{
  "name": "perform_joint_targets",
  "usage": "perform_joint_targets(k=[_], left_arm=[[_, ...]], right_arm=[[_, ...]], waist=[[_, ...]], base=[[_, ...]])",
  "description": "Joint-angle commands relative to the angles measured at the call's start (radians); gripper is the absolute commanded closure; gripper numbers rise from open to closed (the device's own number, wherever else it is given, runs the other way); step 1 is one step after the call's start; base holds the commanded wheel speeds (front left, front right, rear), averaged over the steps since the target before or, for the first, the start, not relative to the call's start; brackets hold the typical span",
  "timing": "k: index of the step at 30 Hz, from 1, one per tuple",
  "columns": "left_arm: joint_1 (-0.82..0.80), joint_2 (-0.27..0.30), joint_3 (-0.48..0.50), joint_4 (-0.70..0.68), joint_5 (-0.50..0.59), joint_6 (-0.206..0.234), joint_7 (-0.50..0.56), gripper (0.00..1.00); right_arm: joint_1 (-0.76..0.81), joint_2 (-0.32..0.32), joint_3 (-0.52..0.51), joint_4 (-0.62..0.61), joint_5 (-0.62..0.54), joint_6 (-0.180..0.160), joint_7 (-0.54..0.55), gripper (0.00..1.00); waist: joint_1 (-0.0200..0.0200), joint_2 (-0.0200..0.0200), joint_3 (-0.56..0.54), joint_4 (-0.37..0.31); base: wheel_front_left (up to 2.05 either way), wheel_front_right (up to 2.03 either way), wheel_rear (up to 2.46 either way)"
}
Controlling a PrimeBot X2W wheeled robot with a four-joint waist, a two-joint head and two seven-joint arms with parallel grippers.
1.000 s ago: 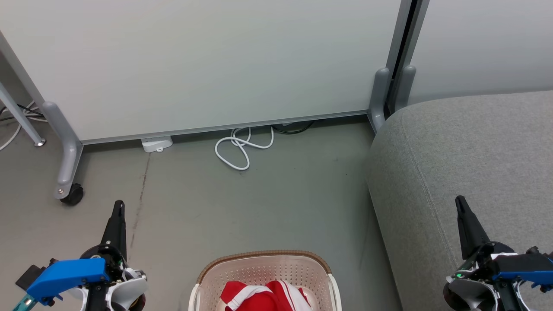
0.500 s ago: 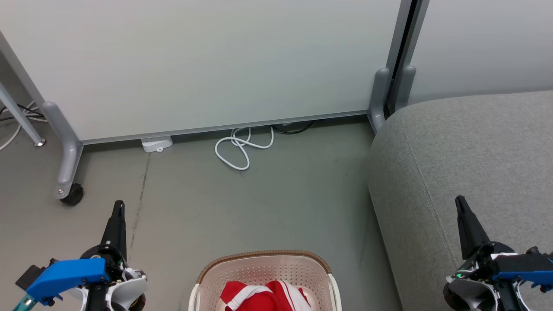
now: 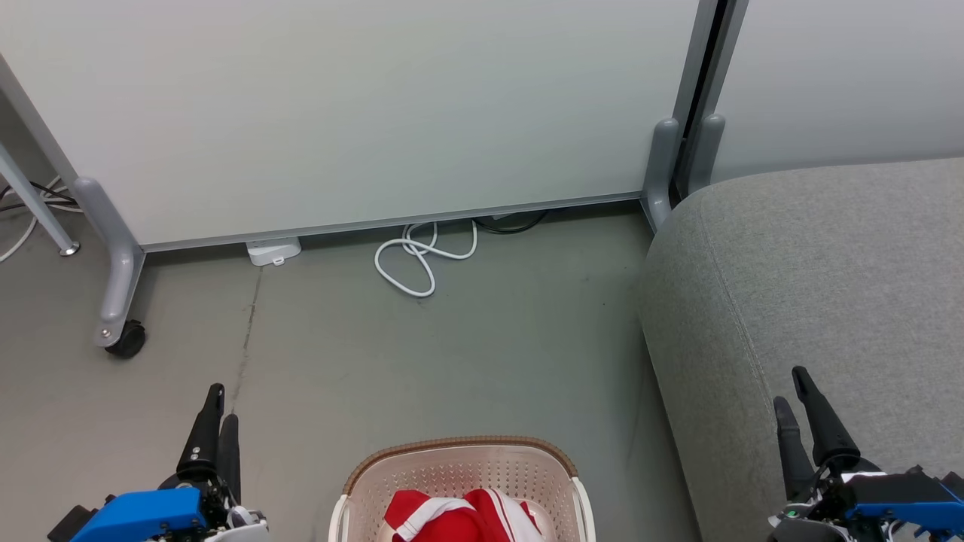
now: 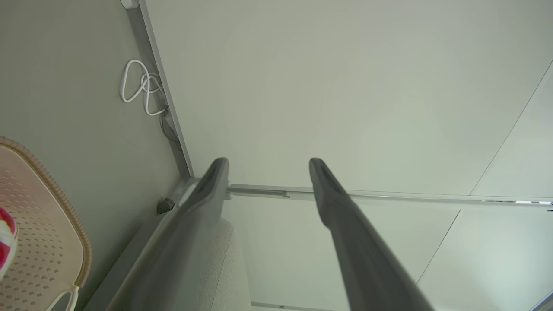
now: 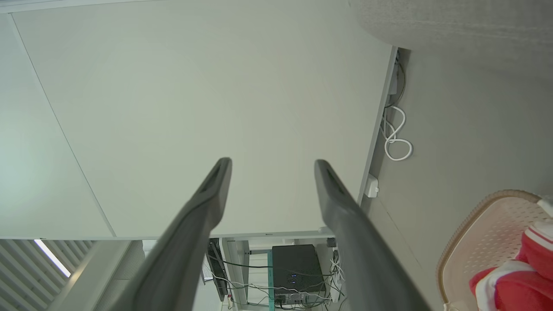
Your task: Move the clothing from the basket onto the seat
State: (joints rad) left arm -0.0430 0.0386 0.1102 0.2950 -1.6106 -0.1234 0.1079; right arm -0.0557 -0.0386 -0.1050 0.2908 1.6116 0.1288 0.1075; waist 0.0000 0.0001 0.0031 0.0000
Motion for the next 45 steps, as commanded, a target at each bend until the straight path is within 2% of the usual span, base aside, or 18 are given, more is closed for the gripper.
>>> perform_joint_targets(k=[1, 4, 13, 30, 45], left_arm=[[-0.023, 0.006, -0.008, -0.019, 0.003, 0.0, -0.008, 0.0], [-0.022, 0.006, -0.021, -0.023, 0.011, -0.001, -0.024, 0.0], [-0.021, 0.008, -0.05, -0.029, 0.155, 0.013, -0.067, 0.0], [0.0, 0.027, -0.123, -0.054, 0.554, 0.046, -0.138, 0.0], [0.007, 0.051, -0.184, -0.053, 0.822, 0.071, -0.191, 0.0]], right_arm=[[-0.017, -0.002, 0.007, -0.018, -0.002, 0.0, -0.006, 0.0], [-0.019, -0.003, 0.023, -0.023, -0.01, 0.0, -0.022, 0.0], [-0.022, -0.004, 0.054, -0.027, -0.12, 0.001, -0.066, 0.0], [-0.019, -0.007, 0.08, -0.042, -0.515, 0.001, -0.137, 0.0], [-0.02, -0.009, 0.111, -0.04, -0.809, 0.001, -0.183, 0.0]], waist=[[0.0, -0.0001, 0.0, 0.0], [0.0, -0.0001, 0.0, 0.0], [0.0, -0.0001, -0.001, 0.002], [0.0, -0.0001, -0.004, 0.01], [0.0, -0.0001, 0.0, 0.017]], base=[[0.0, 0.0, 0.0], [0.0, 0.0, 0.0], [0.0, 0.0, 0.0], [0.0, 0.0, 0.0], [0.0, 0.0, 0.0]])
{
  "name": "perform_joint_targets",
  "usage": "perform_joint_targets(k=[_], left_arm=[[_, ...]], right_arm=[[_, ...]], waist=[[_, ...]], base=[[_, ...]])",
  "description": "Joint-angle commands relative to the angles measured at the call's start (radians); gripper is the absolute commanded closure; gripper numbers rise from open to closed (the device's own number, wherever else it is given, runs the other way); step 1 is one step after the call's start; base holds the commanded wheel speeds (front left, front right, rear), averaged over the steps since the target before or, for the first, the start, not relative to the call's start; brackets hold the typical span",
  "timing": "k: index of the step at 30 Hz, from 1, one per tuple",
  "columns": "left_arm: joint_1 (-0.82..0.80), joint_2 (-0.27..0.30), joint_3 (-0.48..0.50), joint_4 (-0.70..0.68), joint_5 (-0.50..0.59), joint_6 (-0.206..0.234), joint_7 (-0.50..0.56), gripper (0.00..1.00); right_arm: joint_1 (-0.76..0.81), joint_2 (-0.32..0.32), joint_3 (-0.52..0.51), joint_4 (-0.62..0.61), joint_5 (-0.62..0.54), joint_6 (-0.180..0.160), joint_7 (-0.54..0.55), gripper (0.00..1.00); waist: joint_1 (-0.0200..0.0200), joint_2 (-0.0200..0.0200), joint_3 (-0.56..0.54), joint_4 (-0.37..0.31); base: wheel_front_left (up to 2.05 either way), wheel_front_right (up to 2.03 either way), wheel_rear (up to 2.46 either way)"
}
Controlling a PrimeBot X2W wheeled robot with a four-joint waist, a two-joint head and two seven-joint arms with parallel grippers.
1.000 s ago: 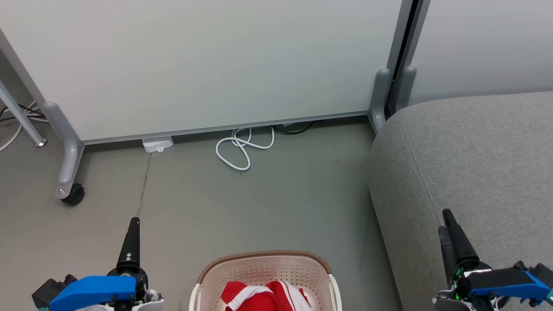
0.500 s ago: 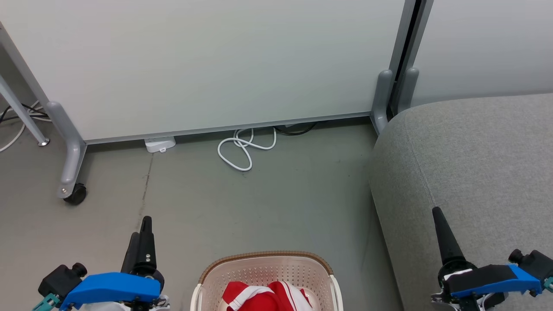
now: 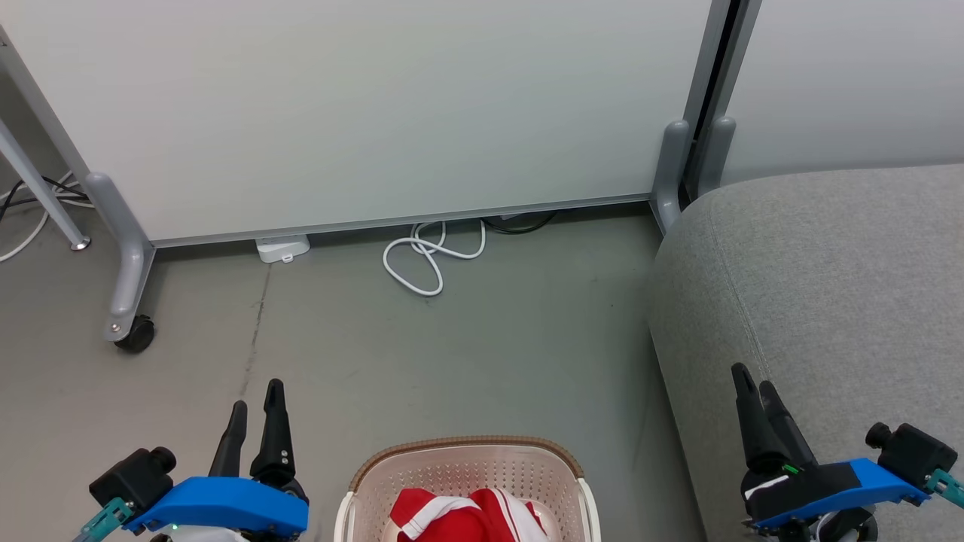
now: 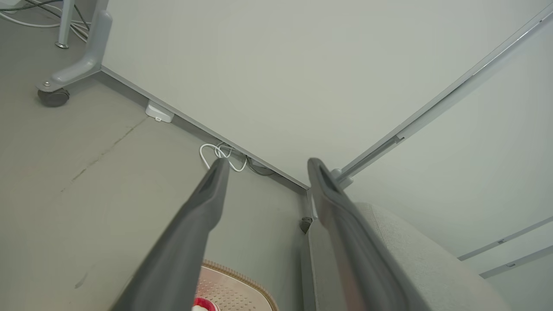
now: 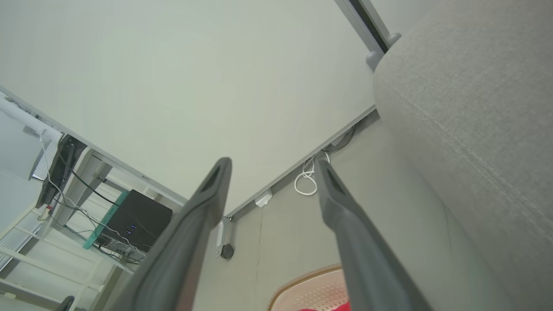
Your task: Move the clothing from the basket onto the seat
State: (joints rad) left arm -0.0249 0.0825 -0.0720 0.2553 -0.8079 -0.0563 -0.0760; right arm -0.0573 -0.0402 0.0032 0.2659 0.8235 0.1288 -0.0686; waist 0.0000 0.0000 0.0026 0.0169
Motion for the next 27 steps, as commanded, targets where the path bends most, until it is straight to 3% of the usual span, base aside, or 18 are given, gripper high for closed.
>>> perform_joint_targets(k=[1, 27], left_arm=[[-0.011, 0.008, -0.006, -0.014, 0.035, 0.006, -0.01, 0.0], [0.004, 0.033, -0.079, -0.023, 0.335, 0.034, -0.085, 0.0]], right_arm=[[-0.018, -0.007, 0.004, -0.015, -0.035, 0.001, -0.009, 0.0], [-0.017, -0.01, 0.009, -0.012, -0.356, 0.002, -0.049, 0.0]], waist=[[0.0, 0.0, 0.0, 0.001], [0.0, 0.0, -0.001, 0.011]], base=[[0.0, 0.0, 0.0], [0.0, 0.0, 0.0]])
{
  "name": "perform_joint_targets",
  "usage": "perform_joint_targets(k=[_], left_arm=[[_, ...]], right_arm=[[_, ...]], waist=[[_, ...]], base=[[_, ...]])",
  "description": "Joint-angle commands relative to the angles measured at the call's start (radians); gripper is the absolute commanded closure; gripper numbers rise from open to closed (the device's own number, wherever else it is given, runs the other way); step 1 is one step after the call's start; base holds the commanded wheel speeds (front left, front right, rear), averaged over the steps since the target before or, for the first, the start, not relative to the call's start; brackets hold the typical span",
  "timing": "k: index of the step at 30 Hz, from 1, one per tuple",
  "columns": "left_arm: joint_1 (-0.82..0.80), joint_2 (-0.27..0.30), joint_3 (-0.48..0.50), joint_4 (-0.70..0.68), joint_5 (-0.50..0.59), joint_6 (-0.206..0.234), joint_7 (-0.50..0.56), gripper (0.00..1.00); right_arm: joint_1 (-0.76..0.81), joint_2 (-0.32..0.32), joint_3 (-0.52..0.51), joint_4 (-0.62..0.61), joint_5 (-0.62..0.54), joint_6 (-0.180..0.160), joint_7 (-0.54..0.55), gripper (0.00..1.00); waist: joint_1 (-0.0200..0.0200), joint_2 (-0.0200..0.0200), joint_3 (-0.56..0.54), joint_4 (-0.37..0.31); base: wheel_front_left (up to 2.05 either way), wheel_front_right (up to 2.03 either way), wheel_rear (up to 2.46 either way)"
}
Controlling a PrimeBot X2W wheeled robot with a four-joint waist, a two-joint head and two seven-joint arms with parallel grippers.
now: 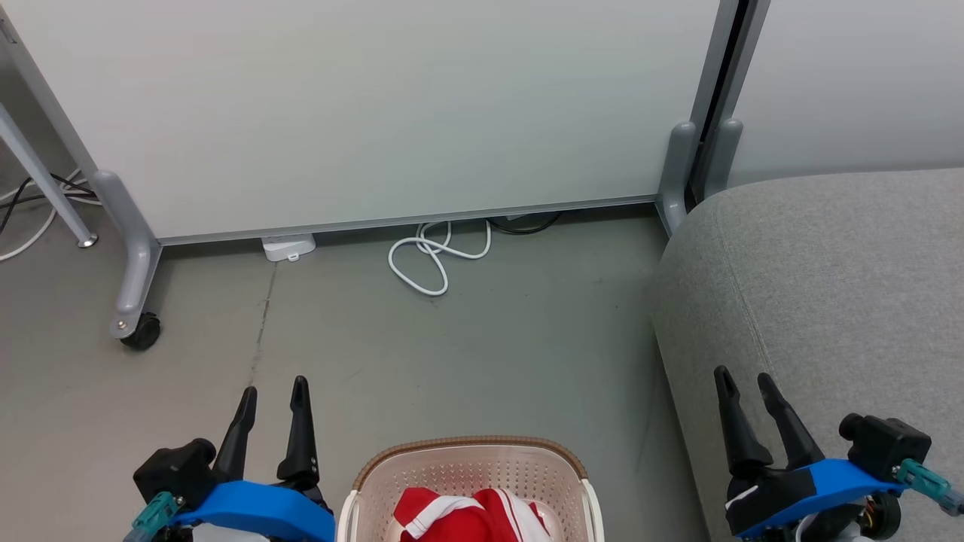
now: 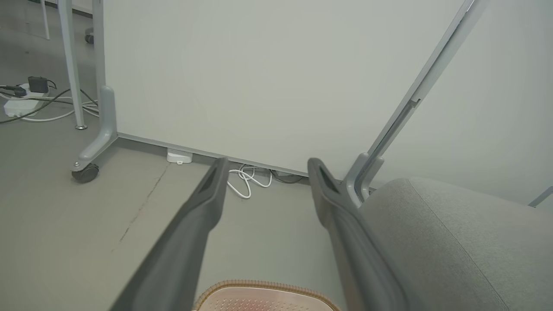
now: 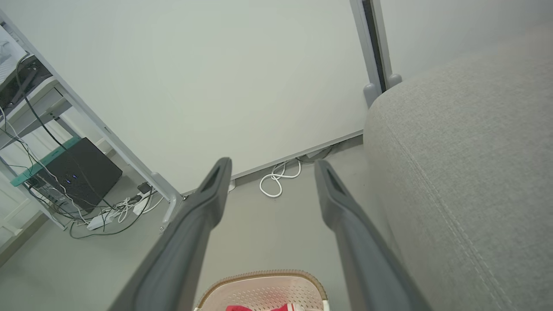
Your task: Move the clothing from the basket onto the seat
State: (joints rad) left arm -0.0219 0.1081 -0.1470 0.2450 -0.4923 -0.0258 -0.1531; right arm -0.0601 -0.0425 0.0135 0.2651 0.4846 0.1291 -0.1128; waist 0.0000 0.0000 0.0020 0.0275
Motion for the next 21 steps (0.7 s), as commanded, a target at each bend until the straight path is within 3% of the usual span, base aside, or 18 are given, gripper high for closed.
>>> perform_joint_targets(k=[1, 21], left_arm=[[0.003, 0.008, -0.007, -0.014, 0.027, 0.002, -0.01, 0.0], [0.012, 0.004, -0.02, 0.004, 0.174, 0.003, -0.054, 0.0]], right_arm=[[-0.013, -0.008, -0.003, -0.012, -0.031, 0.002, -0.005, 0.0], [-0.01, -0.009, -0.008, 0.003, -0.193, 0.002, -0.013, 0.0]], waist=[[0.0, 0.0, 0.0, 0.001], [0.0, 0.0, 0.005, 0.011]], base=[[0.0, 0.0, 0.0], [0.0, 0.0, 0.0]])
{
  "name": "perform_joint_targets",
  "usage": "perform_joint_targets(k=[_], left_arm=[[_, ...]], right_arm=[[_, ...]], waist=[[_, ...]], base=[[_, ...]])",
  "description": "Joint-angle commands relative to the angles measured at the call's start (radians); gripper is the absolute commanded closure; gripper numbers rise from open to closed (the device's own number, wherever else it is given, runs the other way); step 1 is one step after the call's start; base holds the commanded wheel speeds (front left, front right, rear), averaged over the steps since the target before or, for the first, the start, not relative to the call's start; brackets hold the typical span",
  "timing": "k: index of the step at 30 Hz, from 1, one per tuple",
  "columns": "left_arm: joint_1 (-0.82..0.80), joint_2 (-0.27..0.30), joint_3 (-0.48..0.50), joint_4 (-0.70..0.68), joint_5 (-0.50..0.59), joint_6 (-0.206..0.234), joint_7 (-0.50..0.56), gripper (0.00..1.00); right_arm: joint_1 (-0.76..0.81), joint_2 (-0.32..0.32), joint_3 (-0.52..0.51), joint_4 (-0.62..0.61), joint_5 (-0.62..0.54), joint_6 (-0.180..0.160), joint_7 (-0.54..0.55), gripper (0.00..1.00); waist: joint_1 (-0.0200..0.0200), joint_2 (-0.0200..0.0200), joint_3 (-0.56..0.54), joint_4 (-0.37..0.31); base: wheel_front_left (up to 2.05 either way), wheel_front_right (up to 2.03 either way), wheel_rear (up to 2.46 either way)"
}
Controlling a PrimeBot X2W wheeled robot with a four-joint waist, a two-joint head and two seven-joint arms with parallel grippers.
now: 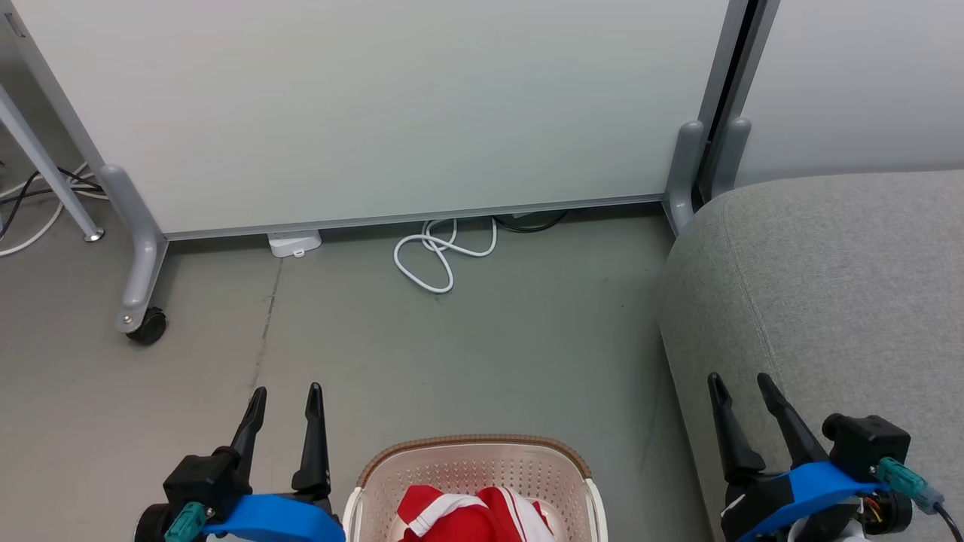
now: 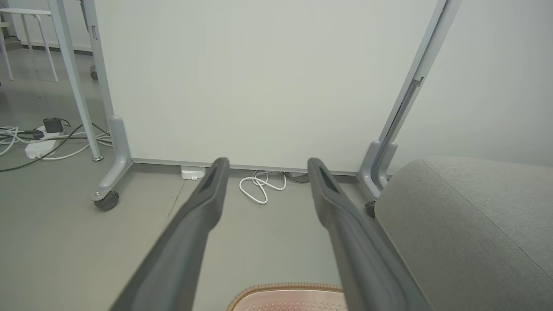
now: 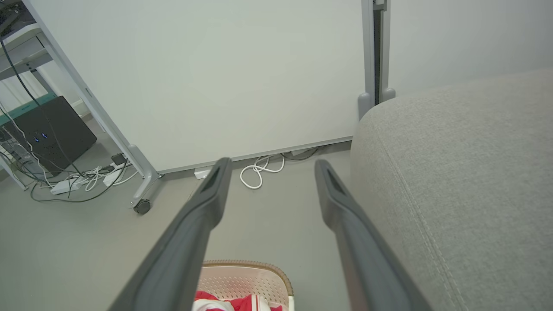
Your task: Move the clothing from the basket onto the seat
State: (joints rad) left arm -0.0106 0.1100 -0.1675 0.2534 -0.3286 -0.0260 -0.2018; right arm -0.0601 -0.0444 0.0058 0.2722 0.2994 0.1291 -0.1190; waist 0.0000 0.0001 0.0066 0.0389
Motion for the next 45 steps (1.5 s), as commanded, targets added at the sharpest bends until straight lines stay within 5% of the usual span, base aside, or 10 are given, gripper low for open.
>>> perform_joint_targets(k=[1, 30, 45], left_arm=[[0.003, 0.002, 0.0, -0.004, 0.018, 0.003, -0.008, 0.0], [0.03, -0.022, 0.028, 0.04, 0.182, -0.018, -0.065, 0.0], [0.032, -0.035, 0.048, 0.043, 0.19, -0.028, -0.065, 0.0]], right_arm=[[-0.009, -0.007, 0.0, -0.003, -0.017, 0.002, -0.008, 0.0], [0.01, -0.009, 0.015, 0.015, -0.211, 0.003, -0.052, 0.0], [0.005, -0.008, 0.019, 0.017, -0.197, 0.002, -0.056, 0.0]], waist=[[0.0, -0.0001, -0.001, 0.0], [0.0, -0.0001, -0.017, 0.004], [0.0, -0.0001, -0.007, -0.003]], base=[[0.0, 0.0, 0.0], [0.0, 0.0, 0.0], [0.0, 0.0, 0.0]])
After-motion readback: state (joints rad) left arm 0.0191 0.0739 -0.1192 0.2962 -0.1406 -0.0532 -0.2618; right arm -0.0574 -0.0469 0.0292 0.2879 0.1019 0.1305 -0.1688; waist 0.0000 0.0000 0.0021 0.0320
